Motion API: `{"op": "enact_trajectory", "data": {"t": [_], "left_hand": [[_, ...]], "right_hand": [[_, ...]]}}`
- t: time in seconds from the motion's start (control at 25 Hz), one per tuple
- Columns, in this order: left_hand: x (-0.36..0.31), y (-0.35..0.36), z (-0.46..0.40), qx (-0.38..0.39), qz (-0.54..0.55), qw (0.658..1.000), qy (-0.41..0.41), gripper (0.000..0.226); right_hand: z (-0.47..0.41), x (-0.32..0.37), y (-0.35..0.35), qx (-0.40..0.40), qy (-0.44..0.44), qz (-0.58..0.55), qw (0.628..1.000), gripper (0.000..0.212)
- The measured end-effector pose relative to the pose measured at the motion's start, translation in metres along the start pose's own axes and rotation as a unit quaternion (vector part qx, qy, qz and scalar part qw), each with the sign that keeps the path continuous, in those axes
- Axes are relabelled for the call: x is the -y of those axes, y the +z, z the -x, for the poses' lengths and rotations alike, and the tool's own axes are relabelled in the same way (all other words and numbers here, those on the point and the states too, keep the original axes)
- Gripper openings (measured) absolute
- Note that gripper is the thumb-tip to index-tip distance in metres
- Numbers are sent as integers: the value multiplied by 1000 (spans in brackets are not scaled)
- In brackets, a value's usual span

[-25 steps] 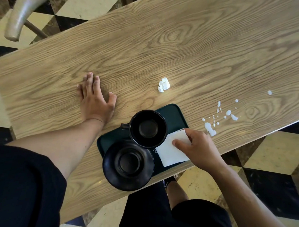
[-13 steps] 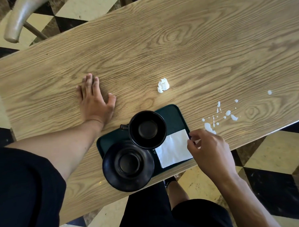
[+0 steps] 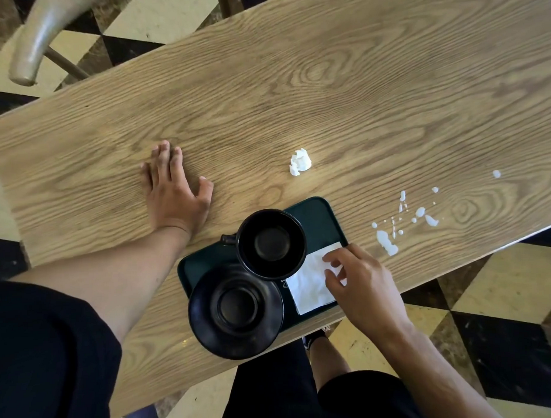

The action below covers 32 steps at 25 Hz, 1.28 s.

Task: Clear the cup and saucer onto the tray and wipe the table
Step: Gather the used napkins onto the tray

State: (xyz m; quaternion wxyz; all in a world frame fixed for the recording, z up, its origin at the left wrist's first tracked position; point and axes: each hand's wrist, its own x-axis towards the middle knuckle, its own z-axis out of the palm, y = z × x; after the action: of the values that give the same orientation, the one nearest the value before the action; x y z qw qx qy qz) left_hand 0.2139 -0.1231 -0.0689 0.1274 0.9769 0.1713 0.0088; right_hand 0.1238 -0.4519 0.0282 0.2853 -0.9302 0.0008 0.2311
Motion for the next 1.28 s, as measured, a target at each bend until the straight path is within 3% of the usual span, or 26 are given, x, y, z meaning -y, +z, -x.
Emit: {"op": "enact_trajectory", "data": {"t": [0.28,0.4,0.48,0.56,0.64,0.84,1.0,1.28], "left_hand": [[-1,-2,1,0,-9,1000,12,76],[-2,-4,1,4,-3,1000,7,77],[-2,-4,0,6,0,1000,5,77],[-2,-4,0,6,3,1000,4,77],[-2,-3,1,4,3,1000,5,77],[1,-1,1,1,-8,1000,12,77],[1,-1,1,0,-14,1000,13,76],[2,0,1,0,-8,1000,9,75]], "right_hand": [[-94,25,-26,-146,-10,-111,983,14],[-147,44,-25,-92,14,-118,989,48],[-164,52,-18,-30,25,-112,993,58],[-169,53,-13,-24,4,-84,996,39],[-161,50,-14,-67,-15,-97,993,24],[-106,22,-25,-109,-27,-187,976,28],[-64,7,-15,-95,4,-165,982,25],[-50,3,-1,-104,-34,-94,990,20]]}}
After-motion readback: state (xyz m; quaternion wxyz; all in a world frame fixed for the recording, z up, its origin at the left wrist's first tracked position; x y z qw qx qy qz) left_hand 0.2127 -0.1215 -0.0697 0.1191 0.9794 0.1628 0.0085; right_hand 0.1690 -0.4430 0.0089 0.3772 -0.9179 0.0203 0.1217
